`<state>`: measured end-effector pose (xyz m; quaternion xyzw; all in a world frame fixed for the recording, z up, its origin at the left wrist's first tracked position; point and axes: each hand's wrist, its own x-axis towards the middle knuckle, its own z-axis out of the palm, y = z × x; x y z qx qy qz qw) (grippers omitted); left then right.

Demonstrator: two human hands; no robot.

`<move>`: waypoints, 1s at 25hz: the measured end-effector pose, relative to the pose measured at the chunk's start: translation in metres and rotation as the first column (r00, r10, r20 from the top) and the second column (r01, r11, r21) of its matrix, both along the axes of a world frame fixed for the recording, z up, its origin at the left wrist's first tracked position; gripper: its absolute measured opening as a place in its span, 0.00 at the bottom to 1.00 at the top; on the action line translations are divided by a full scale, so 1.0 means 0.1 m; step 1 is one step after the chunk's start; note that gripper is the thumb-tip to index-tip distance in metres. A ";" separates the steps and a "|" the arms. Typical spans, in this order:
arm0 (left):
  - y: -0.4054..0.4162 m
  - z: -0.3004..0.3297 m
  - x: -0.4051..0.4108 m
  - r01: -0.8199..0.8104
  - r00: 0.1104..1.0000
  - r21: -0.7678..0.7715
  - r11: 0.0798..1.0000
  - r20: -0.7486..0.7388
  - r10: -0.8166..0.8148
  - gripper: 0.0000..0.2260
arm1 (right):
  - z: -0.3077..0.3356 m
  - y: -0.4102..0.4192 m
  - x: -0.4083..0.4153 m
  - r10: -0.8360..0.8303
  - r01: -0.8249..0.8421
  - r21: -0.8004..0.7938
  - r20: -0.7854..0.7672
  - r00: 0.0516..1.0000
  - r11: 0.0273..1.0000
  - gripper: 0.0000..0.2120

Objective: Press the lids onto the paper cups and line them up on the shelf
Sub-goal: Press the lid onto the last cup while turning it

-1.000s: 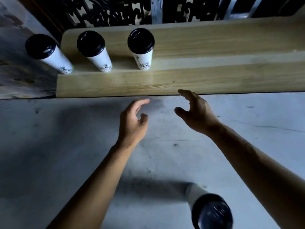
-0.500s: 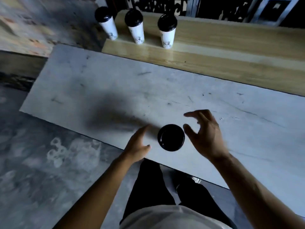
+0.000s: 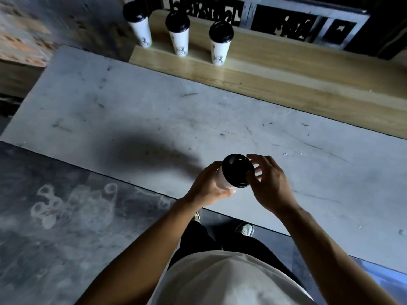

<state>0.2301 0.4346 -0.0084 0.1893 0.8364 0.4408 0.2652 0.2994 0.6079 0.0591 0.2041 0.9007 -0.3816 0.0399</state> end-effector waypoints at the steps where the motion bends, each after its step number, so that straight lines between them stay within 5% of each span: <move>1: -0.04 0.07 0.00 0.018 1.000 -0.030 0.999 -0.004 -0.018 0.28 | 0.07 0.00 0.00 -0.079 0.079 -0.061 0.004 0.997 0.995 0.18; 5: -0.11 0.53 -0.02 0.144 0.955 -0.277 0.950 -0.211 -0.207 0.27 | 0.36 -0.09 0.02 -0.252 0.256 -0.287 0.050 0.966 0.923 0.19; 10: -0.08 0.85 0.05 0.135 0.820 -0.417 0.899 -0.462 -0.337 0.26 | 0.40 -0.21 0.04 -0.313 0.345 -0.375 0.145 0.939 0.861 0.22; 14: -0.07 0.95 0.05 0.187 0.733 -0.522 0.832 -0.490 -0.472 0.29 | 0.40 -0.23 0.03 -0.391 0.425 -0.522 0.180 0.903 0.740 0.19; 18: 0.02 1.02 0.07 0.207 0.742 -0.536 0.818 -0.459 -0.488 0.33 | 0.44 -0.29 0.05 -0.474 0.434 -0.598 0.100 0.875 0.674 0.18; 25: 0.14 1.16 0.07 0.178 0.720 -0.595 0.784 -0.464 -0.516 0.30 | 0.47 -0.22 0.02 -0.447 0.422 -0.524 0.085 0.890 0.740 0.18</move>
